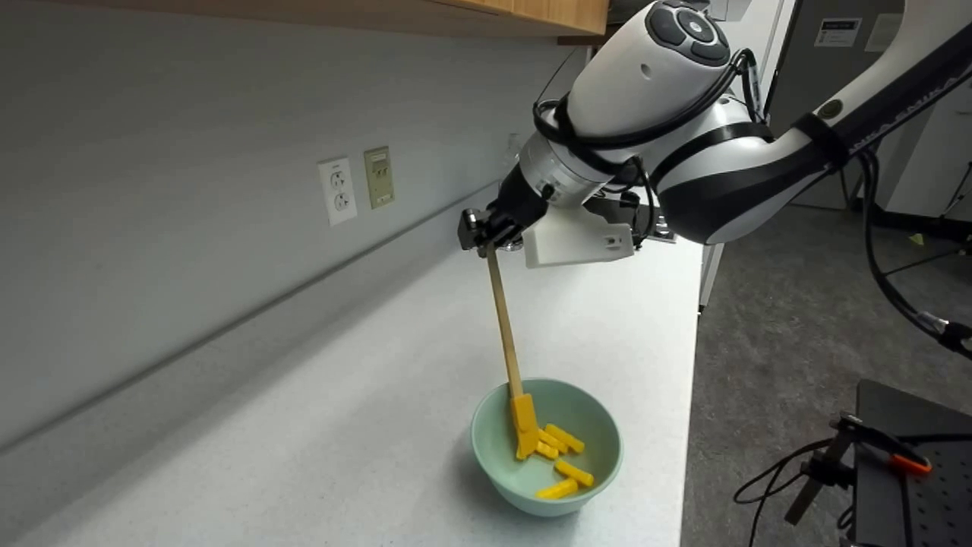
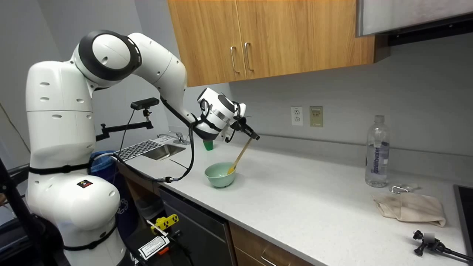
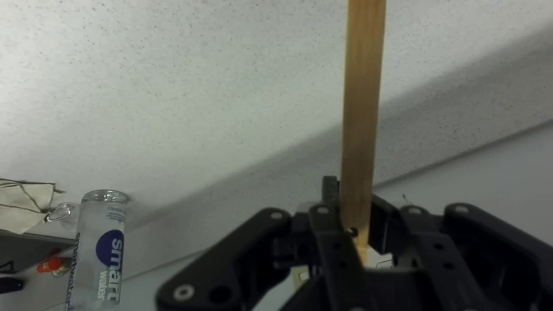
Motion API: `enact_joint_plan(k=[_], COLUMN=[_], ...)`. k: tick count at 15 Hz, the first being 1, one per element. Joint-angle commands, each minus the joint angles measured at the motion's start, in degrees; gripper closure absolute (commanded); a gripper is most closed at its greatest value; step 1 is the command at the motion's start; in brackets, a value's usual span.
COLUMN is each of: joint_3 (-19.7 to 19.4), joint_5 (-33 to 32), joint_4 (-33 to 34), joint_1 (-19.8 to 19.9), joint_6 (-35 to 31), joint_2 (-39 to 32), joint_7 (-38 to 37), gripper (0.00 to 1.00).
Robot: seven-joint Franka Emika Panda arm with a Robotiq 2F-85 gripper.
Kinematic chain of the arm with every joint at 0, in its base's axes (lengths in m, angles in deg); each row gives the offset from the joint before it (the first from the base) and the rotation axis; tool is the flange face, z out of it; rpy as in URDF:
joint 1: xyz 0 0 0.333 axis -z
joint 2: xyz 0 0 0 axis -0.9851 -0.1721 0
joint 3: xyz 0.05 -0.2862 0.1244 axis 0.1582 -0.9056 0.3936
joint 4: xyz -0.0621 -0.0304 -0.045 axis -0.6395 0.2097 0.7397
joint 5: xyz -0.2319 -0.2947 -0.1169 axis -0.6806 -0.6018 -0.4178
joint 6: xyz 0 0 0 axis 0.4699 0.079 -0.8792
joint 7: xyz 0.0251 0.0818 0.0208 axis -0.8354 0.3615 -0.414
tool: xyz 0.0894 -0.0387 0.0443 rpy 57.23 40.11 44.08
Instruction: Mix in the bowl with the spatula
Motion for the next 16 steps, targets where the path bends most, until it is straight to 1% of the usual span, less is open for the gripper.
enact_joint_plan(k=[1,5,7,11,16], joint_3=[2.27,4.51,3.93,1.1,-0.95], joint_5=[3.6,9.15,8.61,3.0,-6.07], joint_4=[-2.32,-3.8,-3.21,-1.07,1.97], joint_1=[0.89,2.05,1.27,-0.55,-3.41], joint_6=[1.1,0.75,0.87,0.78,3.47], joint_2=[1.49,0.56,0.44,0.46,1.54], joint_7=[5.0,9.29,8.28,4.28,-1.72], gripper=[0.98,0.98,0.98,0.98,0.98])
